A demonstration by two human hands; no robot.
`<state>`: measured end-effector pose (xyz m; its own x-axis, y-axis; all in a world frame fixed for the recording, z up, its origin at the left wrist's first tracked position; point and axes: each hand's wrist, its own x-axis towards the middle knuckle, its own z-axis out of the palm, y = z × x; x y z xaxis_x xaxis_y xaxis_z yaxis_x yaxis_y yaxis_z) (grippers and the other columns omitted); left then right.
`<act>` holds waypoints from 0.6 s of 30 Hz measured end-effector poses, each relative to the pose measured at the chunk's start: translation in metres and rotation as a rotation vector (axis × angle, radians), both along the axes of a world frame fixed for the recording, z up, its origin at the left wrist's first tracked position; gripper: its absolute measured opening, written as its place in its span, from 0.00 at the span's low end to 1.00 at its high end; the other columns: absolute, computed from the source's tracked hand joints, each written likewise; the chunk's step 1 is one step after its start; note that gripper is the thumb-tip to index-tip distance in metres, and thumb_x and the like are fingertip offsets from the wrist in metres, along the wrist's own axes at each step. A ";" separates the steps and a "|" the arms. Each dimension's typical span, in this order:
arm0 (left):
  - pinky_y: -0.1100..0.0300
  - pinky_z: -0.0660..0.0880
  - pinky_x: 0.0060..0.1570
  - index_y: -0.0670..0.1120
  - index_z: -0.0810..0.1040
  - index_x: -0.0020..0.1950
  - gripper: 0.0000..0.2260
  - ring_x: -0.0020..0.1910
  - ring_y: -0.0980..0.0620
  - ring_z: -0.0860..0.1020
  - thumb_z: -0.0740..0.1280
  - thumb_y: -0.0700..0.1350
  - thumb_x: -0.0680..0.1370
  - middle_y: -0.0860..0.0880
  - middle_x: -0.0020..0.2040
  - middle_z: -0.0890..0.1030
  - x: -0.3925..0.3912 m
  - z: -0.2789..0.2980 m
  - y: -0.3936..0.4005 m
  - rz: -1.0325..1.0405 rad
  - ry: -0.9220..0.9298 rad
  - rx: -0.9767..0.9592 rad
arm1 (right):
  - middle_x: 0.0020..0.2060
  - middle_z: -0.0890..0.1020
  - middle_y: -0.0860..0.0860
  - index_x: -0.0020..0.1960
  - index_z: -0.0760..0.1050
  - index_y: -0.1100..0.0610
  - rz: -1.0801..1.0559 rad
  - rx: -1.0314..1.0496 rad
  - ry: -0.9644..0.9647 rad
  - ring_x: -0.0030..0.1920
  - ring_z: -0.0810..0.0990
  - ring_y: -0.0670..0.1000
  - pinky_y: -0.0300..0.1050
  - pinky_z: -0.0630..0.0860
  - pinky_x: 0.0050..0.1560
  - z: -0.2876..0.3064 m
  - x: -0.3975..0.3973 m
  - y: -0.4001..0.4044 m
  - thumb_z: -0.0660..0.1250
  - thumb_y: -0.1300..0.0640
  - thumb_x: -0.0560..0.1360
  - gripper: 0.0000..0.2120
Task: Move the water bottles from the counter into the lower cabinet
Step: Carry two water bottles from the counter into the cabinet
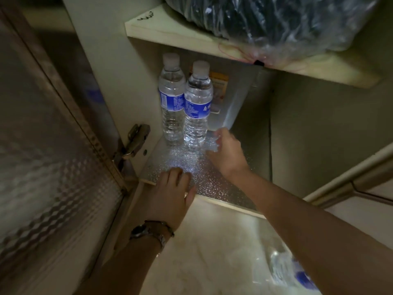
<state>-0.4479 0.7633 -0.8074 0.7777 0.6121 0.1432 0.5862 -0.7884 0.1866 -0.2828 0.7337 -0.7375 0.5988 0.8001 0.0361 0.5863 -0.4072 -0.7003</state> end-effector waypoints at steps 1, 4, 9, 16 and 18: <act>0.50 0.73 0.53 0.46 0.73 0.57 0.19 0.54 0.43 0.72 0.47 0.52 0.78 0.44 0.56 0.74 0.000 0.003 -0.001 0.020 -0.043 -0.007 | 0.53 0.78 0.56 0.61 0.68 0.56 0.021 -0.070 -0.032 0.49 0.77 0.53 0.46 0.76 0.45 0.004 -0.001 -0.008 0.70 0.62 0.72 0.20; 0.51 0.76 0.43 0.47 0.75 0.49 0.15 0.46 0.43 0.74 0.54 0.53 0.74 0.45 0.48 0.77 0.001 0.018 0.001 0.009 -0.044 0.028 | 0.50 0.79 0.56 0.58 0.71 0.57 0.091 -0.235 -0.158 0.50 0.79 0.58 0.49 0.78 0.49 0.015 -0.005 -0.033 0.68 0.60 0.73 0.15; 0.51 0.74 0.40 0.47 0.77 0.49 0.11 0.47 0.43 0.77 0.61 0.51 0.74 0.45 0.46 0.78 -0.004 0.044 -0.004 0.034 0.071 0.022 | 0.55 0.76 0.56 0.61 0.71 0.56 0.178 -0.354 -0.307 0.55 0.77 0.59 0.49 0.77 0.52 0.030 -0.012 -0.068 0.67 0.59 0.73 0.17; 0.52 0.69 0.54 0.47 0.69 0.63 0.16 0.59 0.45 0.70 0.60 0.50 0.77 0.47 0.59 0.73 -0.007 0.090 -0.024 0.027 0.189 0.019 | 0.58 0.77 0.56 0.65 0.66 0.54 0.256 -0.453 -0.350 0.58 0.76 0.58 0.50 0.76 0.55 0.057 -0.030 -0.091 0.66 0.57 0.75 0.20; 0.52 0.70 0.53 0.47 0.69 0.62 0.16 0.59 0.45 0.70 0.59 0.50 0.77 0.46 0.58 0.73 -0.009 0.110 -0.029 0.036 0.229 0.025 | 0.57 0.77 0.56 0.66 0.65 0.54 0.281 -0.474 -0.358 0.58 0.77 0.58 0.49 0.74 0.54 0.074 -0.035 -0.097 0.66 0.56 0.75 0.21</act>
<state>-0.4572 0.7343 -0.6972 0.7694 0.6385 -0.0191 0.6388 -0.7689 0.0266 -0.3176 0.6367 -0.6640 0.3807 0.9027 -0.2003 0.8790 -0.4206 -0.2247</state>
